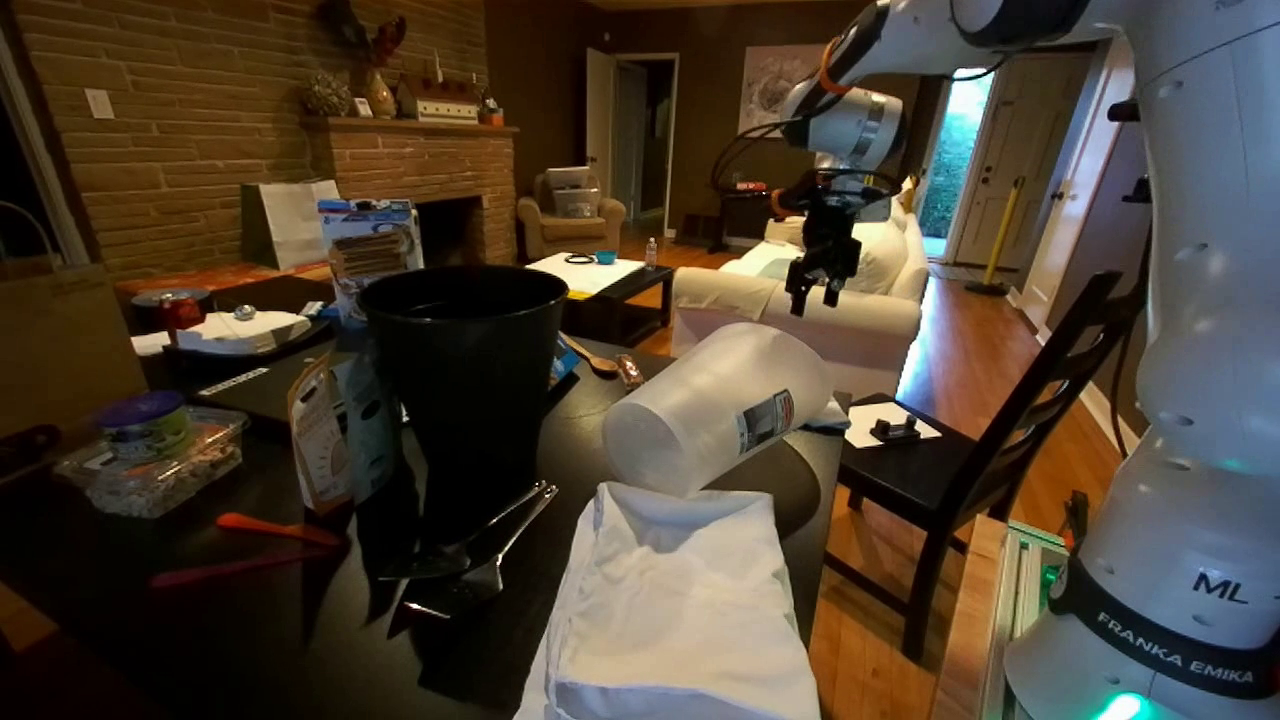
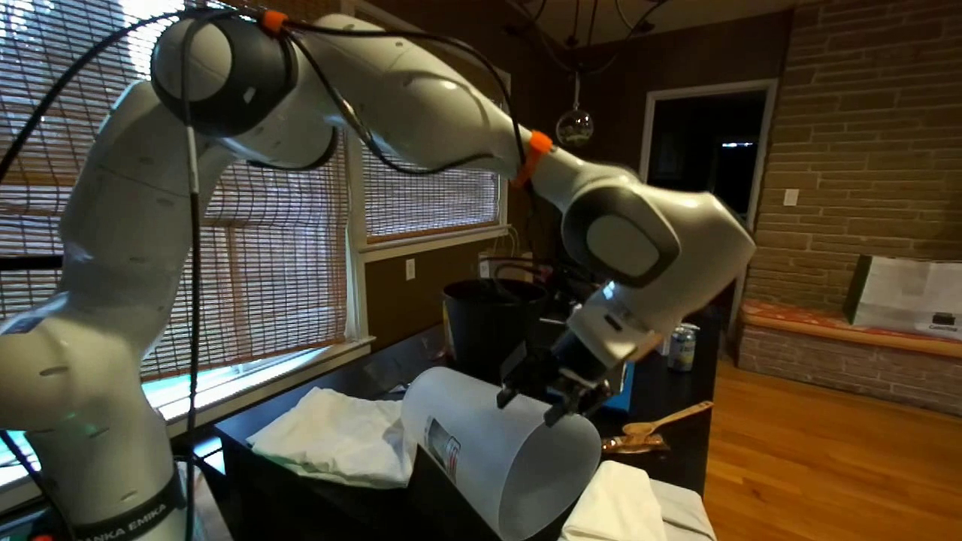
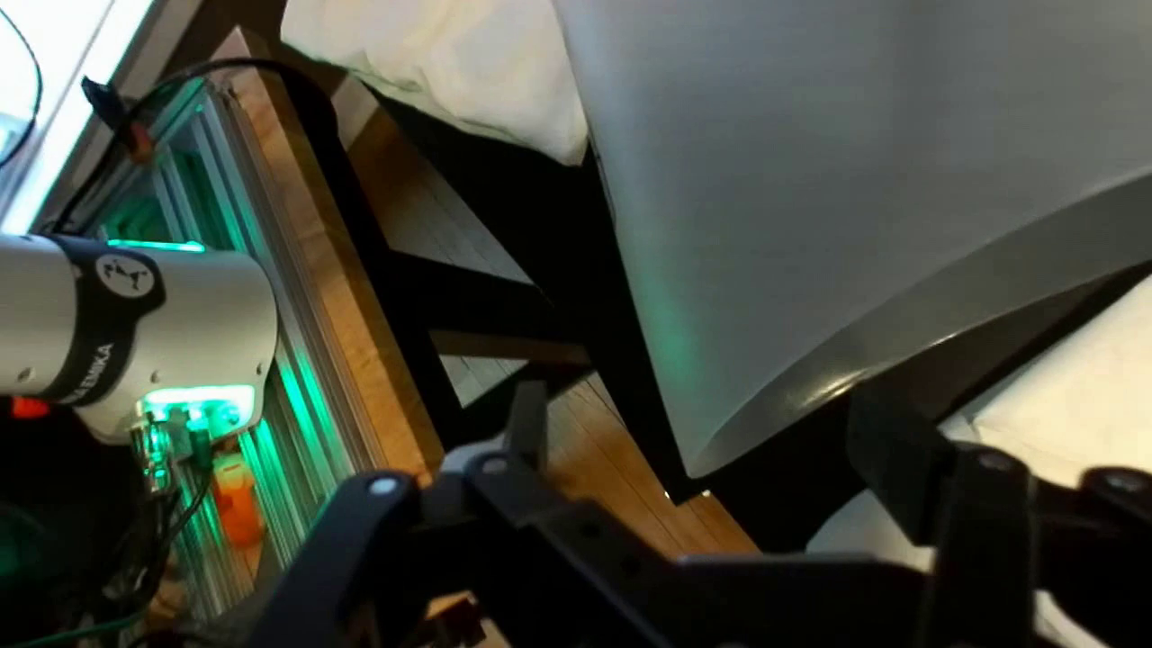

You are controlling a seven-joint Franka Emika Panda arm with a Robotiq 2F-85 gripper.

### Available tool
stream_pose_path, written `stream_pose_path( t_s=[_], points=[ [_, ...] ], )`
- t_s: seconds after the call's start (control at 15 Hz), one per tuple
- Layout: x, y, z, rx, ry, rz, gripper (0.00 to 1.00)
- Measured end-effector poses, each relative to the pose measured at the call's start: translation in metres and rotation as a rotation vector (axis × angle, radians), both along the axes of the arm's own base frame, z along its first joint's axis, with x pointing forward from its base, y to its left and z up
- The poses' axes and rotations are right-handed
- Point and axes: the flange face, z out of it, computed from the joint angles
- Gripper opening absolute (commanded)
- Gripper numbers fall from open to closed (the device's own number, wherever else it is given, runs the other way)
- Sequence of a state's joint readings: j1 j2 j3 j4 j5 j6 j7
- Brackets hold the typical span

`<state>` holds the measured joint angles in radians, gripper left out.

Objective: Tip the plastic jar over

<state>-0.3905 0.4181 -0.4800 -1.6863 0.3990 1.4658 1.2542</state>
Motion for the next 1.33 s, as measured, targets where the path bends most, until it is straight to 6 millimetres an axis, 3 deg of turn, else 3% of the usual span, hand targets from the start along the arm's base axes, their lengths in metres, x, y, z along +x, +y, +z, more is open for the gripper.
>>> stream_pose_path(
  t_s=[0.4, 0.73, 1.0, 1.33],
  points=[
    [0.027, 0.067, 0.116, -0.209, -0.07, 0.269, 1.0],
    [0.02, 0.116, 0.189, -0.331, -0.16, 0.489, 1.0],
    [0.002, 0.137, 0.221, -0.397, -0.263, 0.652, 1.0],
    [-0.014, 0.147, 0.233, -0.445, -0.365, 0.772, 1.0]
  ],
)
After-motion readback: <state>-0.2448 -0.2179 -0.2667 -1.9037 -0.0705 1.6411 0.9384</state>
